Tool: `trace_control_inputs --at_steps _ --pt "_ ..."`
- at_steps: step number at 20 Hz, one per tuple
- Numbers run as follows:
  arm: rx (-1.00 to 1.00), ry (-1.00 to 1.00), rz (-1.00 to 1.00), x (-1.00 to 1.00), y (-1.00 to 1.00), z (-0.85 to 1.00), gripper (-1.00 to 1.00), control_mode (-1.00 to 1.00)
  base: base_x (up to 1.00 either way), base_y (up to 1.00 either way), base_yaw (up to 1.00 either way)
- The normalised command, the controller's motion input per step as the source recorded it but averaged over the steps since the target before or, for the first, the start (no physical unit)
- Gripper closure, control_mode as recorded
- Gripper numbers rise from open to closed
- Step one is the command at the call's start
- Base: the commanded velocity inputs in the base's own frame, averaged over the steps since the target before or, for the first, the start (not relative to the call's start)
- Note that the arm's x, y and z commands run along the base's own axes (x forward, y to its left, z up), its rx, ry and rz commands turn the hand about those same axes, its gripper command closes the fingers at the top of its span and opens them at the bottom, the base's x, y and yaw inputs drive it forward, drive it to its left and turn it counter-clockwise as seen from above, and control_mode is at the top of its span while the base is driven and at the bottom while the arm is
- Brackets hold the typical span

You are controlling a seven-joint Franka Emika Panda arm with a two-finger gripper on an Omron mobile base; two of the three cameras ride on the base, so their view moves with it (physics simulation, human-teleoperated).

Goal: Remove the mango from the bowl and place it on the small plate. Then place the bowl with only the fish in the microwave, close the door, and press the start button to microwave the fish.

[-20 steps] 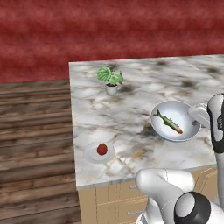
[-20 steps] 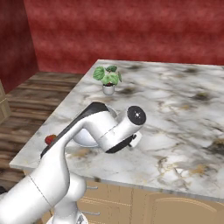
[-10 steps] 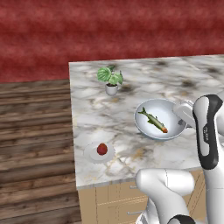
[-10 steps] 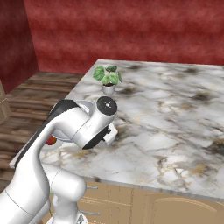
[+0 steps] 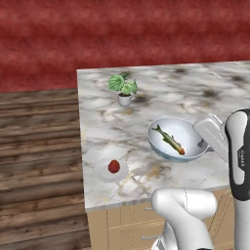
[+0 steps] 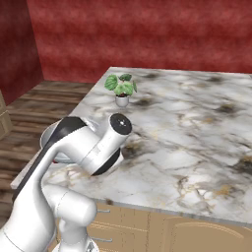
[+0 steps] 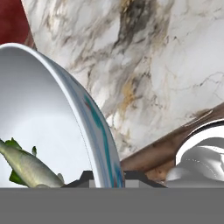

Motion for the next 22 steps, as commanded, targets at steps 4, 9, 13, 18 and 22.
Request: trace_control_inputs --at_steps 4,9,13,18,22 --pt "0.0 0.0 0.0 -0.33 0.25 -0.08 1.0 1.0 -0.23 0.17 0.0" --pt "0.0 0.0 0.0 0.0 0.0 0.0 1.0 1.0 -0.83 0.99 0.01" --pt "0.0 0.0 0.0 0.0 0.0 0.0 1.0 1.0 -0.27 1.0 0.0" --pt "0.0 0.0 0.0 0.0 0.0 0.0 1.0 1.0 0.37 1.0 -0.07" --pt "0.0 0.0 0.0 0.0 0.0 0.0 1.0 1.0 0.95 1.0 -0.2"
